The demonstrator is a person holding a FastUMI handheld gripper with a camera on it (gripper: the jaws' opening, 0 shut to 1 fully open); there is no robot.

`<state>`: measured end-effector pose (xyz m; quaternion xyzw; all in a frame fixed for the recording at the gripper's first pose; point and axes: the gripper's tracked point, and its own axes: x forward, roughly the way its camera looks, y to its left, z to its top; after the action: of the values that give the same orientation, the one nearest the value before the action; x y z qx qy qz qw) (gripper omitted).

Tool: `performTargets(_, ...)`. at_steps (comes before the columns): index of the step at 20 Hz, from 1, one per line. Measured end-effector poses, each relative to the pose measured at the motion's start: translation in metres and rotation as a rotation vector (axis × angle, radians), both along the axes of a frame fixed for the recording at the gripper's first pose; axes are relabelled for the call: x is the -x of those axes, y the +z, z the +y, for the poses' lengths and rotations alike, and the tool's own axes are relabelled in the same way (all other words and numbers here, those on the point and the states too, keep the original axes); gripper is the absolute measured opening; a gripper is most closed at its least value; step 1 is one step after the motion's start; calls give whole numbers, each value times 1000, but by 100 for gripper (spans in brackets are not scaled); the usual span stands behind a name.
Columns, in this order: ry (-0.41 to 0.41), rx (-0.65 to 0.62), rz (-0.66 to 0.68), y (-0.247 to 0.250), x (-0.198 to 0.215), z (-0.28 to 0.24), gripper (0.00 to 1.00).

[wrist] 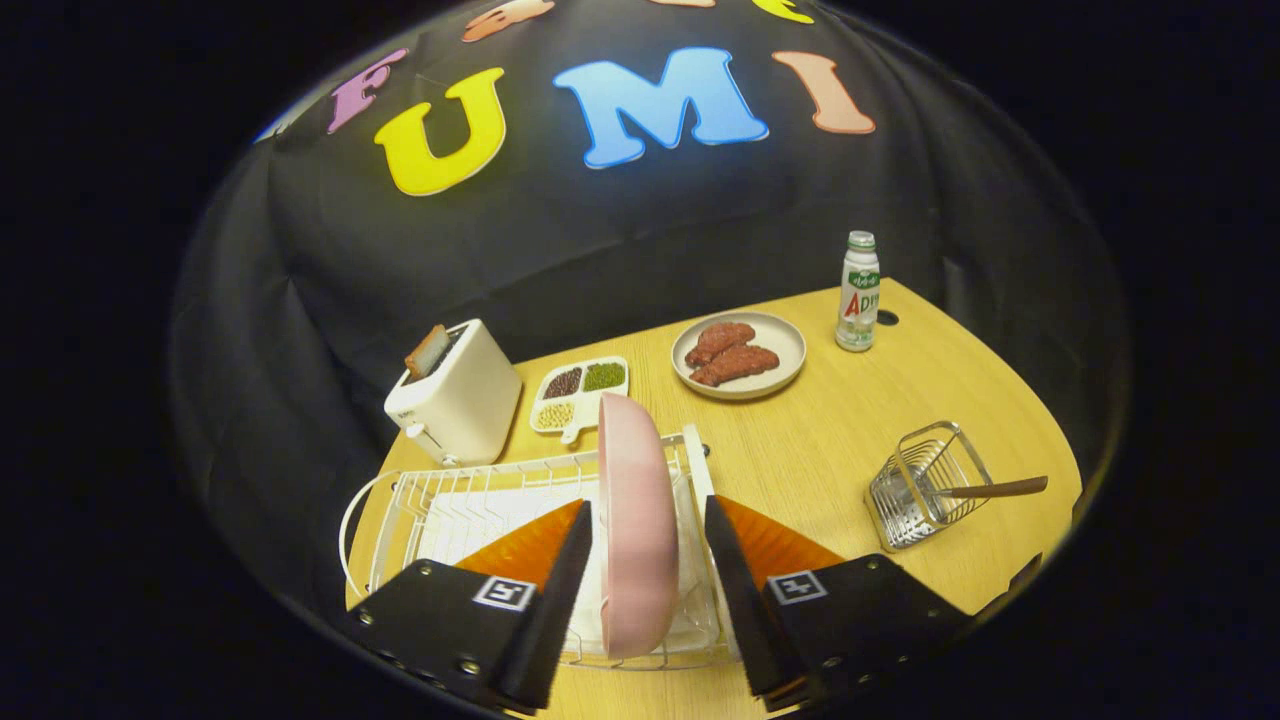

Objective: Take the plate from the dish rack, then take the spoon from the basket and place it into the plate.

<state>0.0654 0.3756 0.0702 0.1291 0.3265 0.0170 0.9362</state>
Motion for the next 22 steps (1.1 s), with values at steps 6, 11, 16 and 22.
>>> performTargets(6,2,39,103,-16,-7,6,39)
performTargets(11,-31,187,150,-13,-7,-7,27)
performTargets(16,-44,294,133,1,-12,-10,23)
performTargets(22,-30,480,114,19,-10,-3,23)
